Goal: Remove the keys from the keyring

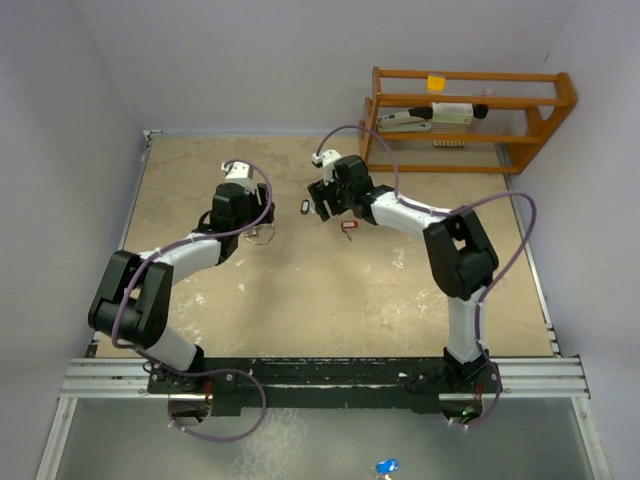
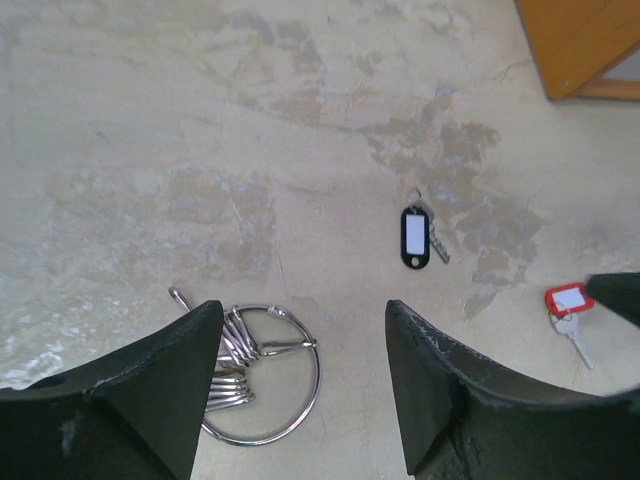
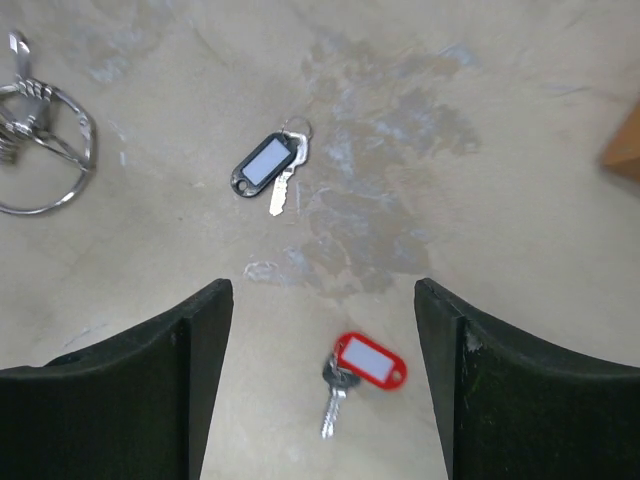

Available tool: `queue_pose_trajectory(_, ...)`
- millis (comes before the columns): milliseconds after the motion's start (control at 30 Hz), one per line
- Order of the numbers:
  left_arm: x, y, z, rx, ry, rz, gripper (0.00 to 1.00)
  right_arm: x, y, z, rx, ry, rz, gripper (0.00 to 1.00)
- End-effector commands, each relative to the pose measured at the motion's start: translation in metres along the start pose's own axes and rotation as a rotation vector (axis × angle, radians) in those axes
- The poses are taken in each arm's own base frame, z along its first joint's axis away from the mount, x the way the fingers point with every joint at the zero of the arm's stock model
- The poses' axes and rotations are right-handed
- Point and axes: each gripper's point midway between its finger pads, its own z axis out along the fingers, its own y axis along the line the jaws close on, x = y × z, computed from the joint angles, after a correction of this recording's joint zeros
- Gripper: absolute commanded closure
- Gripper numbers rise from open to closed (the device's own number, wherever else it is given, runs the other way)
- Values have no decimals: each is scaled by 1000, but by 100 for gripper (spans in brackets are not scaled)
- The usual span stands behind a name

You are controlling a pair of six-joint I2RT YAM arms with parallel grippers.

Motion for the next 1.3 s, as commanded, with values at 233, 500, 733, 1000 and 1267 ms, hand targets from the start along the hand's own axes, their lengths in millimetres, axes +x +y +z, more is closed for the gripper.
queue_pose_trajectory(233, -57, 22, -41, -155, -134, 77, 34, -37, -53, -136, 331, -295, -12, 14)
queue_pose_trajectory(500, -65, 36, -73, -206, -250, 35, 33, 6, -96, -195, 506, -310, 70, 6)
queue_pose_trajectory(733, -76, 59, -108, -310, -358, 18, 32, 31, -110, -248, 613, -452, 130, 2)
queue_pose_trajectory(1000, -65, 80, -123, -405, -386, 6, 31, 59, -125, -290, 772, -560, 221, 0)
queue_pose_trajectory(1267, -59, 93, -130, -474, -392, 2, 30, 76, -138, -316, 898, -633, 277, 0)
